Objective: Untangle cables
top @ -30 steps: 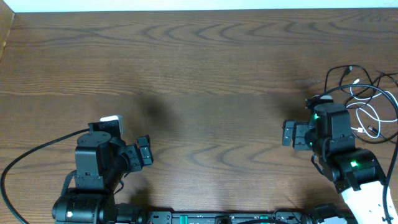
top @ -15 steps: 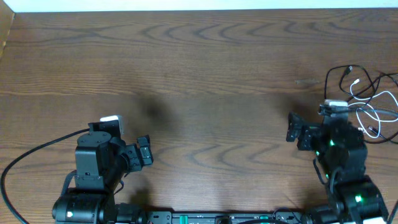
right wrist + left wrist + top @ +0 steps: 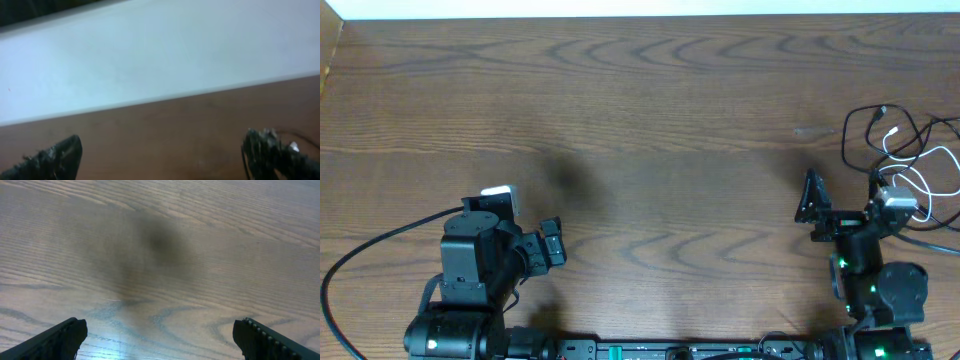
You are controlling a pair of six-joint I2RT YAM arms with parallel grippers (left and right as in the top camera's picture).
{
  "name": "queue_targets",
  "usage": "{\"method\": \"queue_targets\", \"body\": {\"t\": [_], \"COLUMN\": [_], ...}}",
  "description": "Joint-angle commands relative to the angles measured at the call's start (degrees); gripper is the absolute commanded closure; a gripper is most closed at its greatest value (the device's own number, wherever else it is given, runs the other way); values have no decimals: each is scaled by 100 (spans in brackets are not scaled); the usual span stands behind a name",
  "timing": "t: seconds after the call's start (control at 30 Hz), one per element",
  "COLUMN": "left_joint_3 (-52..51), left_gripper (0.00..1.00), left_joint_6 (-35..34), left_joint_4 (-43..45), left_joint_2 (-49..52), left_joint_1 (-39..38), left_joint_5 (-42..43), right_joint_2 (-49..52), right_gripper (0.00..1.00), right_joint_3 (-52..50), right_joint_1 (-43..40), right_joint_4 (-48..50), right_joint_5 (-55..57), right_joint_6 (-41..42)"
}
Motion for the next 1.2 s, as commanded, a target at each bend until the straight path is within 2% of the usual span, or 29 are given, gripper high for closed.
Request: {"method": "queue_targets", "body": {"t": [0.0,0.27,0.5,0.67,0.87,1.17], "left_joint_3": [-37,-37,-37,-37,-37,-37], "left_gripper": [1,1,1,1,1,1], "left_joint_6": [101,98,101,98,98,98], "left_joint_4": [0,0,0,0,0,0], "left_joint_2": [7,7,7,7,7,7], "left_joint_1": [20,20,20,20,20,20], "left_joint_5": [9,9,9,9,9,11], "right_joint_2": [-321,-1185,-1720,-1729,-1729,-1729], "right_gripper": [1,1,1,1,1,1], "right_joint_3": [-411,-1320,-1377,-1377,-1377,-1377], "right_joint_1": [-70,-98,-107,-105,-105,-105], "right_joint_4": [358,876,232,-122,-1023,-1008], "right_joint_5": [-57,-59,-439,-507,-505,-442], "right_joint_6": [-81,-81,-778,-1270,-1283,-1473]}}
